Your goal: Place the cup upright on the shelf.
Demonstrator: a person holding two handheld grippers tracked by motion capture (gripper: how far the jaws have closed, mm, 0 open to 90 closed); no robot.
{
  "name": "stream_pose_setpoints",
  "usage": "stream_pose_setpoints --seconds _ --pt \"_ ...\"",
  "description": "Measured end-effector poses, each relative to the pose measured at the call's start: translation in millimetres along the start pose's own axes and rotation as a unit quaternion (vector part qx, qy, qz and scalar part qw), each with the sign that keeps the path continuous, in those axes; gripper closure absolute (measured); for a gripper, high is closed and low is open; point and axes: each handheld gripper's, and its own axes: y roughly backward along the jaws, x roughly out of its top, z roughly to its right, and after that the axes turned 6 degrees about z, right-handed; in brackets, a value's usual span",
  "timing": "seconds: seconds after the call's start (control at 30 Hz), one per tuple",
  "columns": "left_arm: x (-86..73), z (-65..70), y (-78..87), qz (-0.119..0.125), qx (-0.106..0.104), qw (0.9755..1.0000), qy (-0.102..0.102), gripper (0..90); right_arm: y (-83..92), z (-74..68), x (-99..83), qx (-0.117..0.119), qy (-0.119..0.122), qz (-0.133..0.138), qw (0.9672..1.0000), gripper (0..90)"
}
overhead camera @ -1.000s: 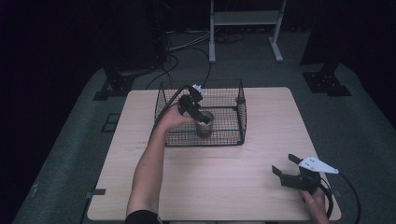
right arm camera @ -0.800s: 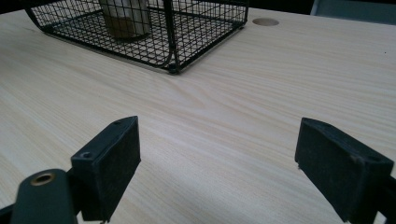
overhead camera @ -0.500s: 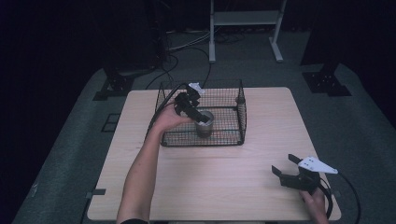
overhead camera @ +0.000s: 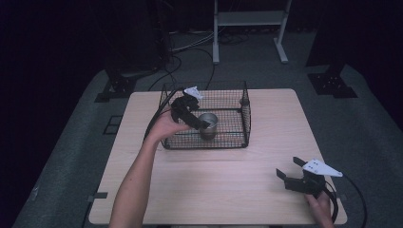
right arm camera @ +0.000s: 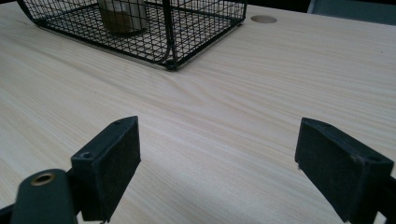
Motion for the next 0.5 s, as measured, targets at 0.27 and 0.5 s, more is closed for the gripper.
stream_pose_setpoints --seconds 0.27,0.5 --pt "-2.8 11.5 9.8 0.02 -0.001 0.9997 -0.012 6.1 0.0 0.5 0.0 -0.004 -0.001 0.0 1.0 13.5" --pt "-0.8 22.8 17.0 0.027 -0.006 0.9992 -0.027 6.1 0.0 0.5 0.0 -0.005 -0.001 -0.001 1.0 13.5"
